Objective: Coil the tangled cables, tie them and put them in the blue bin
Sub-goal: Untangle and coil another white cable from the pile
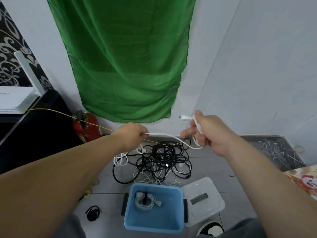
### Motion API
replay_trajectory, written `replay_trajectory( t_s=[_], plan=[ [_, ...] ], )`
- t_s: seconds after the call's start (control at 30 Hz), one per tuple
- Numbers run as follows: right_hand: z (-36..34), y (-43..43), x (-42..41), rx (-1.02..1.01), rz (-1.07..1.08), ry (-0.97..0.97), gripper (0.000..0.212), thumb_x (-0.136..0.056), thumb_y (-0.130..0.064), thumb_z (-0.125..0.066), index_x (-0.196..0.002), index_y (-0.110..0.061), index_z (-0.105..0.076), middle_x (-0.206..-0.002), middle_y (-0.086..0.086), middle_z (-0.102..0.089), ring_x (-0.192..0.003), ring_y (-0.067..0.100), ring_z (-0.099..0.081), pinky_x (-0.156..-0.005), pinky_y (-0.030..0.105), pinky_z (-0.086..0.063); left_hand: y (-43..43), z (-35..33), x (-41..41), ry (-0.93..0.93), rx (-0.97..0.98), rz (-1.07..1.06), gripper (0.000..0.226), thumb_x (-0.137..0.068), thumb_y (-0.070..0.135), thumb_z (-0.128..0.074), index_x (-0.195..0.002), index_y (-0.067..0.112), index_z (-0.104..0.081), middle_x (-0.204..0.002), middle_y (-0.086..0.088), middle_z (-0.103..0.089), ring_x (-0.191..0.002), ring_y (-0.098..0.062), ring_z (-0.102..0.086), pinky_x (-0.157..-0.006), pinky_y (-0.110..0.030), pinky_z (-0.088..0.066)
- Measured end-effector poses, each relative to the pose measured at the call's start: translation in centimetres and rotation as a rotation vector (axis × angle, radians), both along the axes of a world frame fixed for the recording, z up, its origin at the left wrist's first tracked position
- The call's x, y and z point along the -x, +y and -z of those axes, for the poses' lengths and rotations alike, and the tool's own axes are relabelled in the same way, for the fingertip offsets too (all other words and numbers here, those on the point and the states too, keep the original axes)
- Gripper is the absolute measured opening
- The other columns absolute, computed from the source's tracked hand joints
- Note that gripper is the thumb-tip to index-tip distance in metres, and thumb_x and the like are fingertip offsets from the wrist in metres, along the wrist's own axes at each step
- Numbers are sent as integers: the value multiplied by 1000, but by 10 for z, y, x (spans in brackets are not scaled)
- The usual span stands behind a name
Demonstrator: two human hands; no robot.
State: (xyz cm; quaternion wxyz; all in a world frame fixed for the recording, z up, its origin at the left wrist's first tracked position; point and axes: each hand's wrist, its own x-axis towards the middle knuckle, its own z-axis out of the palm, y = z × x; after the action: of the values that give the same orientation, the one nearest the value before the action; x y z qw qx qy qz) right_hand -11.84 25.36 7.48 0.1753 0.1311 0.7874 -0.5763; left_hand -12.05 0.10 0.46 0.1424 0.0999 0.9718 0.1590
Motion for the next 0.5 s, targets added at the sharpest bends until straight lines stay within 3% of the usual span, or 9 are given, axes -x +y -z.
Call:
replay_trajectory(
  t_s=[0.13, 0.2, 0.27, 0.37, 0.43, 0.5],
  plan=[
    [14, -37, -10, -220, -171, 58, 50, -109, -46, -34, -90, -9, -62, -85, 8, -78, -36, 15, -41, -45, 24, -34, 31, -21, -7, 51, -145, -25, 23, -92, 15, -54, -72, 7, -59, -72, -14, -62, -66, -26, -51, -57, -33, -42],
    [18, -51, -13, -260, -237, 111, 50, -108, -47, -39, -82, -10, -60, -66, 0, -72, -38, 13, -45, -43, 22, -36, 43, -29, -12, 51, -228, -72, 28, -90, 21, -60, -65, 10, -57, -63, -11, -59, -60, -24, -51, -54, -31, -41],
    [19, -56, -14, -248, -251, 158, 45, -103, -48, -52, -73, -14, -55, -43, -7, -53, -34, 10, -43, -38, 19, -33, 47, -35, -16, 35, -316, -118, 28, -88, 28, -65, -65, 14, -61, -61, -7, -62, -58, -22, -56, -54, -32, -46],
    [21, -48, -8, -114, -130, 140, 34, -92, -41, -73, -72, -16, -63, -45, -7, -54, -36, 8, -45, -41, 21, -35, 47, -45, -22, -163, -699, -208, 17, -94, 13, -58, -86, 7, -73, -82, -18, -73, -68, -18, -65, -66, -33, -57],
    [22, -43, -4, 23, -30, 98, 25, -85, -31, -83, -79, -14, -66, -47, -1, -54, -39, 13, -44, -42, 23, -34, 42, -49, -27, -345, -950, -195, 23, -96, -4, -54, -106, 5, -73, -100, -18, -76, -82, -20, -73, -73, -30, -61],
    [23, -40, 0, 137, 67, 74, 25, -80, -20, -87, -85, -13, -63, -47, 2, -51, -41, 15, -43, -44, 24, -36, 39, -49, -29, -333, -974, -127, 41, -90, -15, -59, -116, 15, -70, -108, -10, -77, -89, -23, -76, -73, -27, -60]
  ],
)
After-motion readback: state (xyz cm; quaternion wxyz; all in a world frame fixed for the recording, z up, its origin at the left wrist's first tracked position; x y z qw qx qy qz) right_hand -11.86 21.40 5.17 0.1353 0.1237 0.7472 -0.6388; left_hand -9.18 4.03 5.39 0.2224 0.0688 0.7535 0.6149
